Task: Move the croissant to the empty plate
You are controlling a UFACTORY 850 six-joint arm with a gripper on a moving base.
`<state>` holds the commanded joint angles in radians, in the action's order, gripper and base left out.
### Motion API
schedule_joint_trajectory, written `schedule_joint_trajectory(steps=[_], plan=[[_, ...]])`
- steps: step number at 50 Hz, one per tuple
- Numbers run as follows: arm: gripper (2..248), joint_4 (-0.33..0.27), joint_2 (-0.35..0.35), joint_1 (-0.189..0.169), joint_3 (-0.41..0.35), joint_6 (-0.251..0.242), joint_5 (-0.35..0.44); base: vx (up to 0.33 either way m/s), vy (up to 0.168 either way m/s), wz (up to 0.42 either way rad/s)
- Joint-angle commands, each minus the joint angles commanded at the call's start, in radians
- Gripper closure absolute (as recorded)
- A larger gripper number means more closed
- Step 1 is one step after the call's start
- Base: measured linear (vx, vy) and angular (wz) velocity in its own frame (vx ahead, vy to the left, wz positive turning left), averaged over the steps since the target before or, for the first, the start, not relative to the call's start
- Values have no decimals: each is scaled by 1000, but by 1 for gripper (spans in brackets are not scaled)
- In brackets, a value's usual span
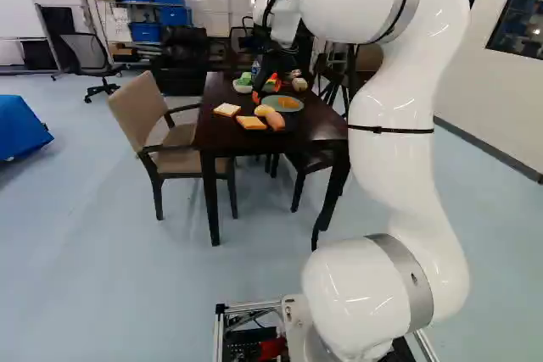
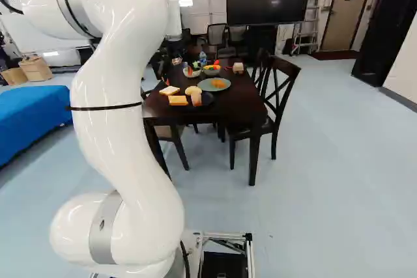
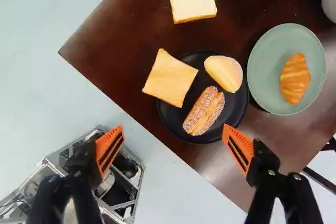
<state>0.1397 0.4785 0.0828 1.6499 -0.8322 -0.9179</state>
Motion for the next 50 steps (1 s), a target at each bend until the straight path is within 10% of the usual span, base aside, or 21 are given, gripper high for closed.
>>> schedule_joint_trajectory(steps=[50], plan=[[3, -3, -17, -2, -35, 19, 40, -1, 0, 0]])
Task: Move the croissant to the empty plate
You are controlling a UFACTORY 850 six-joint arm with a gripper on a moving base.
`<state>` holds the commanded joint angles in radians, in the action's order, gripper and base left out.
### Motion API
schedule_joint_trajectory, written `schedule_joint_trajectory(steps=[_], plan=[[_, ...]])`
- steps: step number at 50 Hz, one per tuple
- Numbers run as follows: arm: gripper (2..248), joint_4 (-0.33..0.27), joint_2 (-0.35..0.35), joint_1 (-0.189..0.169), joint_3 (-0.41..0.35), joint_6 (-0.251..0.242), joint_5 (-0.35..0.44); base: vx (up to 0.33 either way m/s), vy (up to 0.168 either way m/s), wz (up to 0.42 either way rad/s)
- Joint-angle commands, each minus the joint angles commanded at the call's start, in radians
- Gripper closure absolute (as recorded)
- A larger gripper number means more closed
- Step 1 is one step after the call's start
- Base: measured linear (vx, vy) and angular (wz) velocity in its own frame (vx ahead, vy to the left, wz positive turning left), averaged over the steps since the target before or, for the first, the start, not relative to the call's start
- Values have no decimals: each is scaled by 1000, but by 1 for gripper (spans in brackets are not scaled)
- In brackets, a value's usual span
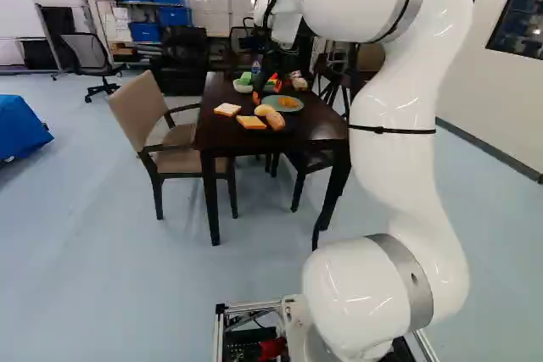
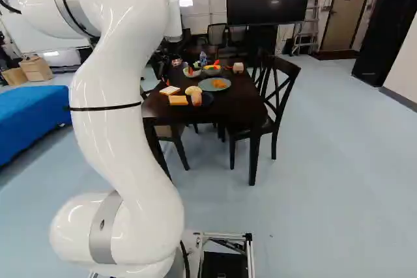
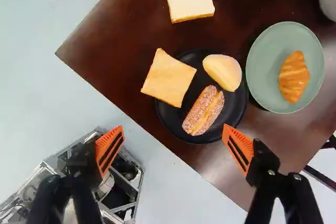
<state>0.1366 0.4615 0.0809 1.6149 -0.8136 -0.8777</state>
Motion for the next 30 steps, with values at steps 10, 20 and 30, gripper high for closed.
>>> schedule_joint_trajectory(steps=[10, 20, 30], plan=[[3, -3, -15, -2, -31, 17, 36, 0, 0, 0], [3, -6, -35, -4, -72, 38, 82, 0, 0, 0], [3, -11, -59, -6, -122, 65, 140, 0, 0, 0]])
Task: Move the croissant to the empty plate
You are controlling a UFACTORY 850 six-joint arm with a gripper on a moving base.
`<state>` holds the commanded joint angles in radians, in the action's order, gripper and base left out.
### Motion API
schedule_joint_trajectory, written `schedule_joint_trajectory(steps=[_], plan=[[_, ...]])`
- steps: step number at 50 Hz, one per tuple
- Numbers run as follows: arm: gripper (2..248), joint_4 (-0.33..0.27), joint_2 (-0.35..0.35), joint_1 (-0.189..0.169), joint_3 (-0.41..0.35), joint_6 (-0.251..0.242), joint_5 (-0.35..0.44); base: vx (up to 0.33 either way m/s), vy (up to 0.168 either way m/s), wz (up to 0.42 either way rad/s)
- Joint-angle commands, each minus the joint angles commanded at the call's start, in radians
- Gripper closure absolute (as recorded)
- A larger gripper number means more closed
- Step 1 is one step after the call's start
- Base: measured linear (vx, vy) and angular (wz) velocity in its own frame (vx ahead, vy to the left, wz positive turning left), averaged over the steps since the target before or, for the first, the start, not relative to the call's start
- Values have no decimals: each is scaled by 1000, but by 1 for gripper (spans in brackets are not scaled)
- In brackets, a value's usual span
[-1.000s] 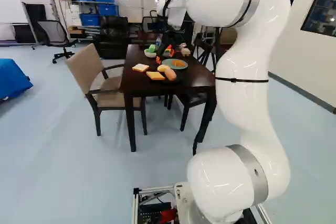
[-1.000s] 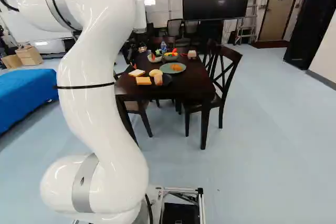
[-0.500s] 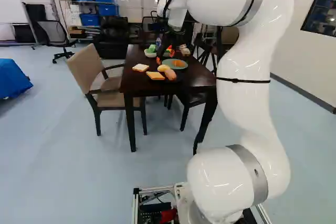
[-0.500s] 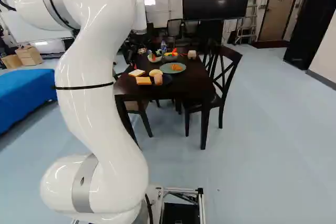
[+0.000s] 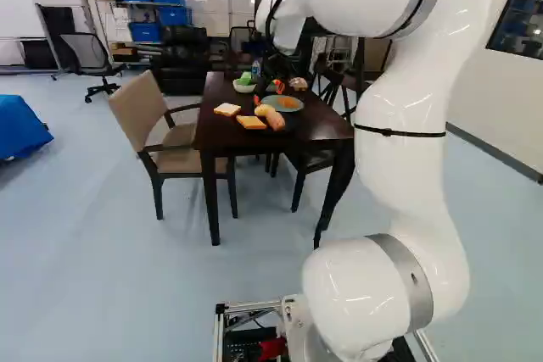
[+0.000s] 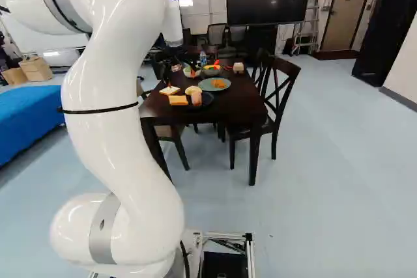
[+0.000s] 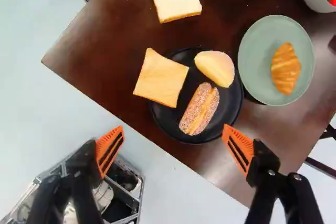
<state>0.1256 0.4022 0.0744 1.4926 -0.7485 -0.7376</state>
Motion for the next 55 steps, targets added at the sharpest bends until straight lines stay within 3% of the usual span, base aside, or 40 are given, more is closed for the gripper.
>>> schedule_joint_trajectory(steps=[28, 55], plan=[[3, -17, -95, -10, -195, 104, 223, 0, 0, 0], [3, -41, -221, -24, -456, 243, 523, 0, 0, 0]])
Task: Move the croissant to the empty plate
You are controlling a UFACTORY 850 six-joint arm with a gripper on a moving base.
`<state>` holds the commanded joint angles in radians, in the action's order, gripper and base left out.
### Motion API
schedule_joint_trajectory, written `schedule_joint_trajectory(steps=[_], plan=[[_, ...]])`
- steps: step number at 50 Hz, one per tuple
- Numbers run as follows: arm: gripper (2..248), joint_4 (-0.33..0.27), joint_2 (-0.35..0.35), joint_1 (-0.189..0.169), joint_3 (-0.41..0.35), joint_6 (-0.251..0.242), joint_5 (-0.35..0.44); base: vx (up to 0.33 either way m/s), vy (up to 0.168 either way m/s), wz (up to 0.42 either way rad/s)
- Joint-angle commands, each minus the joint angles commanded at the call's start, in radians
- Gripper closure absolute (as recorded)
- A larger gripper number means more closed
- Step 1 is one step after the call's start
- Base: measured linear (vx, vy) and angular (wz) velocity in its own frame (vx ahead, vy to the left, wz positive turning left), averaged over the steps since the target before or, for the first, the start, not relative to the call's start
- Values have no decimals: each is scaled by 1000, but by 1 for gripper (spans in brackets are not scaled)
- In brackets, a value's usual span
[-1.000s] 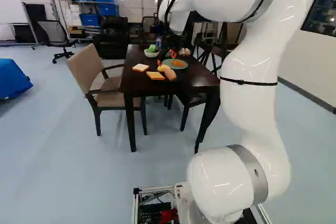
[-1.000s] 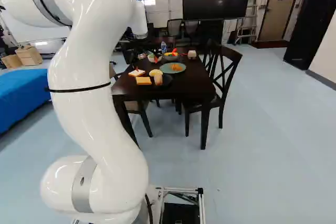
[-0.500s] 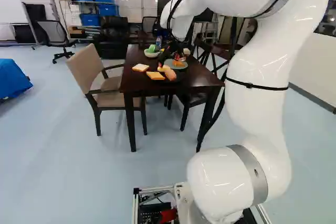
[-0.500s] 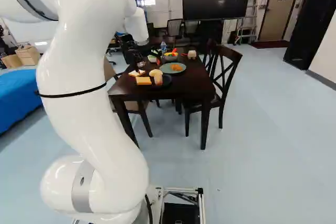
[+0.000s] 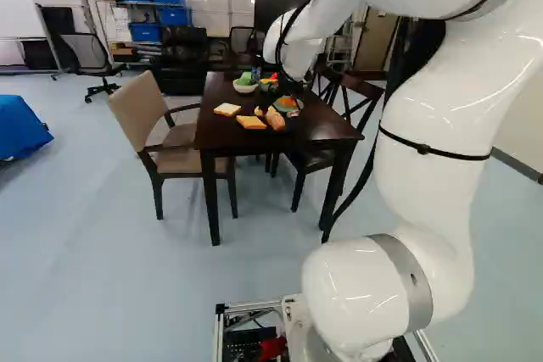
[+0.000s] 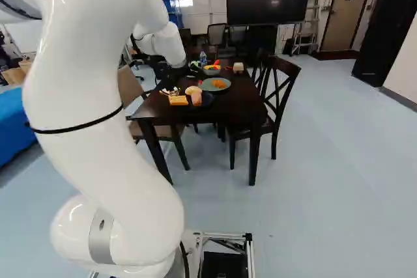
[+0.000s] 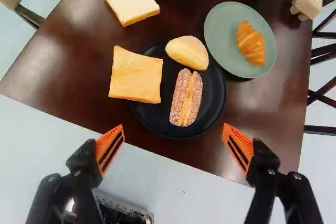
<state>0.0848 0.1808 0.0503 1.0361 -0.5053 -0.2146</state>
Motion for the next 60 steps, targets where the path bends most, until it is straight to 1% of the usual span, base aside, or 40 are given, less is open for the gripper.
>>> schedule_joint_trajectory(steps=[33, 47, 60], plan=[[3, -34, -184, -20, -380, 202, 436, 0, 0, 0], [3, -46, -251, -27, -518, 276, 594, 0, 0, 0], [3, -56, -305, -33, -629, 335, 721, 0, 0, 0]])
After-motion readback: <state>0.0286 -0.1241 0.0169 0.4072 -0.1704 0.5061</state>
